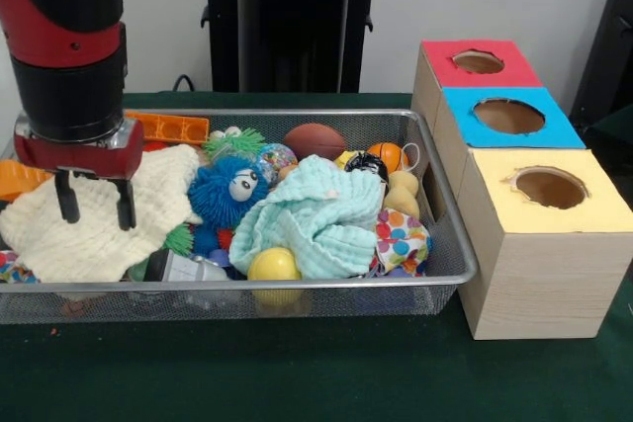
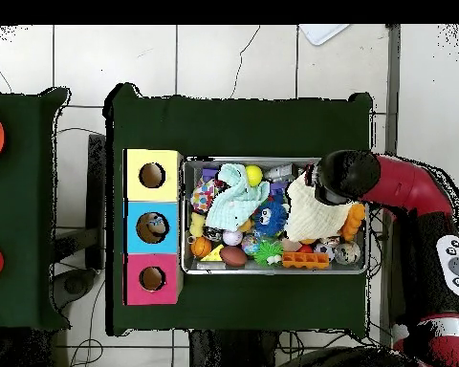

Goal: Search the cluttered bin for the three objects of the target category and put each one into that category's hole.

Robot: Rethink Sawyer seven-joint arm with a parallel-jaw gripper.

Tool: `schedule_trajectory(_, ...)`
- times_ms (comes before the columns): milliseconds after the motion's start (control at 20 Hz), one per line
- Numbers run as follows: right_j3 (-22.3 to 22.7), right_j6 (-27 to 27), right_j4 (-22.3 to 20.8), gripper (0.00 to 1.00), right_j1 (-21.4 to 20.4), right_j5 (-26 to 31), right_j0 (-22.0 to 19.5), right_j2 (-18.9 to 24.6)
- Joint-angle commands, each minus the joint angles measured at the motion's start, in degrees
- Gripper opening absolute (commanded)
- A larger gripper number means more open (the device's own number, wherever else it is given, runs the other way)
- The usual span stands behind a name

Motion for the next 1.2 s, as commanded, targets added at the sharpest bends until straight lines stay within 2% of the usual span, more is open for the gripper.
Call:
schedule_trajectory(50,7.9,-13.5,-1.8,1.00,-2.6,1.6,-5.0,3.7)
schedule_trajectory(250,2.3,-13.4,-2.2,1.00,0.2,4.6,-3.8,4.5)
schedule_trajectory(300,-1.7,-13.9,-2.3,1.00,2.5,6.4,-3.5,4.7)
schedule_trajectory(350,-2.5,-14.1,-2.6,1.00,3.2,6.5,-3.6,4.8)
schedule_trajectory(600,1.9,-11.5,-3.8,1.00,4.3,1.2,-3.7,3.9)
schedule_trajectory(800,1.0,-11.3,-5.1,1.00,7.5,-1.0,-4.3,3.4)
schedule_trajectory(1150,3.3,-10.2,-5.2,1.00,9.2,-2.0,-4.7,2.7)
schedule_trajectory(1200,1.8,-10.6,-4.6,1.00,9.0,-0.4,-4.4,3.0)
